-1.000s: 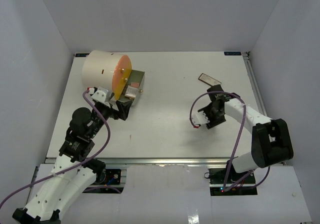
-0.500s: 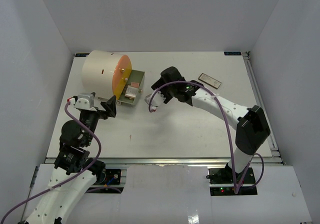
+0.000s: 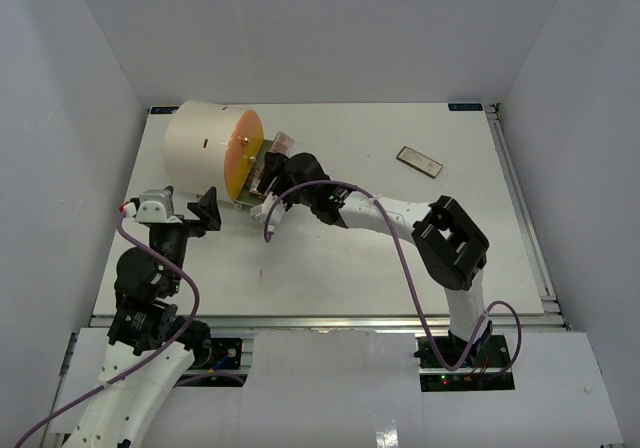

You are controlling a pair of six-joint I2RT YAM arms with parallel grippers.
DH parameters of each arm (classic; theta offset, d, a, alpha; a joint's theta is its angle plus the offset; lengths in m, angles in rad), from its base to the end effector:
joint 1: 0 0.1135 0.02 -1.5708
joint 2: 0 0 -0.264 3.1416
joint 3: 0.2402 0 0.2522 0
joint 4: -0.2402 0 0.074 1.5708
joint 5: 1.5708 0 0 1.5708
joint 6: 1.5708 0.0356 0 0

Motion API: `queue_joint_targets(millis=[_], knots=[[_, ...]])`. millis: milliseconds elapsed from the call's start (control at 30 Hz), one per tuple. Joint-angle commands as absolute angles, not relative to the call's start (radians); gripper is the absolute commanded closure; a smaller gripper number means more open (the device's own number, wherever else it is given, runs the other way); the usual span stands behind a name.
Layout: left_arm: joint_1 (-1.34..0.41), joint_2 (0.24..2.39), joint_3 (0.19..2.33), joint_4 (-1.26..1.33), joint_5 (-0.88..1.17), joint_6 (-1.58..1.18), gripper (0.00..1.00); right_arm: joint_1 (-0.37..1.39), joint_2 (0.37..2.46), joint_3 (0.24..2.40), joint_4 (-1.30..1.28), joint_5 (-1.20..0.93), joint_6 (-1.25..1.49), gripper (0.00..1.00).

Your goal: Organize the makeup

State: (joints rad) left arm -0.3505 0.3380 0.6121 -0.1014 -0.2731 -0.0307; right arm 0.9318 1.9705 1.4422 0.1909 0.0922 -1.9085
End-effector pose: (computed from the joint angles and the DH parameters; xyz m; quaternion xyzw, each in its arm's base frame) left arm 0.0946 -0.0244 0.3437 -0.0014 0.6460 -0.0577 0.7612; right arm 0.2816 0.3736 0.2488 -0.8017 0.1487 -0.3043 0.4926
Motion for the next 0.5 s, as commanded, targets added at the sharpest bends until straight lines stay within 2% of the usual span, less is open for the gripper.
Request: queue_joint_targets(millis=[0, 100, 367, 467], knots=[[-0.337, 0.332, 0.604, -0.088, -0.274, -0.035, 0.02, 0.936, 2.028, 1.48, 0.413, 0.039, -1.956, 0.73], [-0.334, 0.33, 0.604, -0.087, -0.266, -0.037, 0.02, 0.935, 2.056, 1.487, 0.42, 0.031, -1.971, 0.71], [-0.331, 0.325, 0.601, -0.089, -0.256, -0.037, 0.02, 0.934, 2.12, 1.501, 0.461, 0.021, -1.999, 0.55], [-0.331, 0.324, 0.602, -0.089, -0.256, -0.035, 0.02, 0.931, 2.134, 1.503, 0.476, 0.022, -2.009, 0.36]])
